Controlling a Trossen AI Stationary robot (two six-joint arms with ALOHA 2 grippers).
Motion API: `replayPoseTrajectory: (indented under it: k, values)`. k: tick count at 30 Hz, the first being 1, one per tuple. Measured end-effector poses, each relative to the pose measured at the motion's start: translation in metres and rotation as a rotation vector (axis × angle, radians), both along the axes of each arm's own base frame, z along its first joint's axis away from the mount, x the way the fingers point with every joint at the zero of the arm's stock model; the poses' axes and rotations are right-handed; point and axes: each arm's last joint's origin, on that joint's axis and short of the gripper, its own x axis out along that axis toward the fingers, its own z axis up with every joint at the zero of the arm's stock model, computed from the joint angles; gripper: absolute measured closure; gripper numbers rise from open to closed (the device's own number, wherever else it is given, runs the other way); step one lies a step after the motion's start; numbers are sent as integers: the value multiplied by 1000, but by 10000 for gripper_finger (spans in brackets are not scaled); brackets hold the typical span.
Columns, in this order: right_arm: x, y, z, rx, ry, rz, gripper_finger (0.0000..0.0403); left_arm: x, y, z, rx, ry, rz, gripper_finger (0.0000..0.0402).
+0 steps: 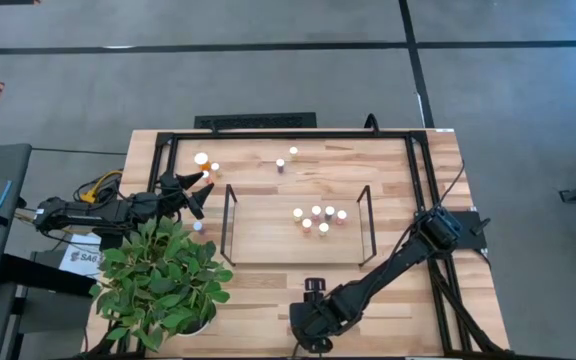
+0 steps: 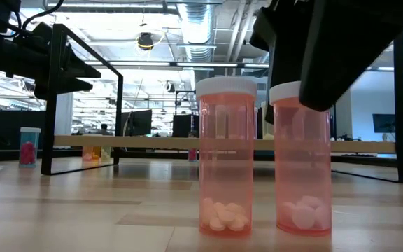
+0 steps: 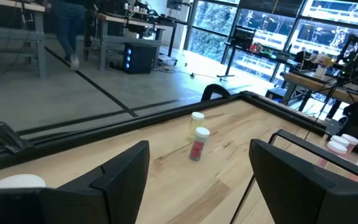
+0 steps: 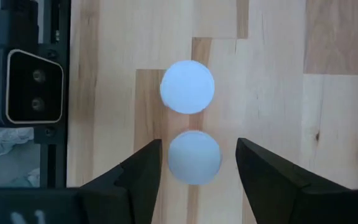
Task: Pick and place medicine bottles onto shelf by color
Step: Put the red pill bottle on the shelf
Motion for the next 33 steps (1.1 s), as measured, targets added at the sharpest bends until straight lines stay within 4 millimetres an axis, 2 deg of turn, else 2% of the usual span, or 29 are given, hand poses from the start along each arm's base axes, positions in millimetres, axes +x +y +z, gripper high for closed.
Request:
replayPoseTrajectory:
  k: [21, 29, 33]
  values:
    - [2, 0, 1, 54, 19, 60, 282, 0, 0, 0, 0, 0, 0, 137]
    - [3, -1, 1, 52, 21, 56, 279, 0, 0, 0, 0, 0, 0, 137]
    - [2, -7, 9, 69, 24, 23, 278, 0, 0, 0, 0, 0, 0, 137]
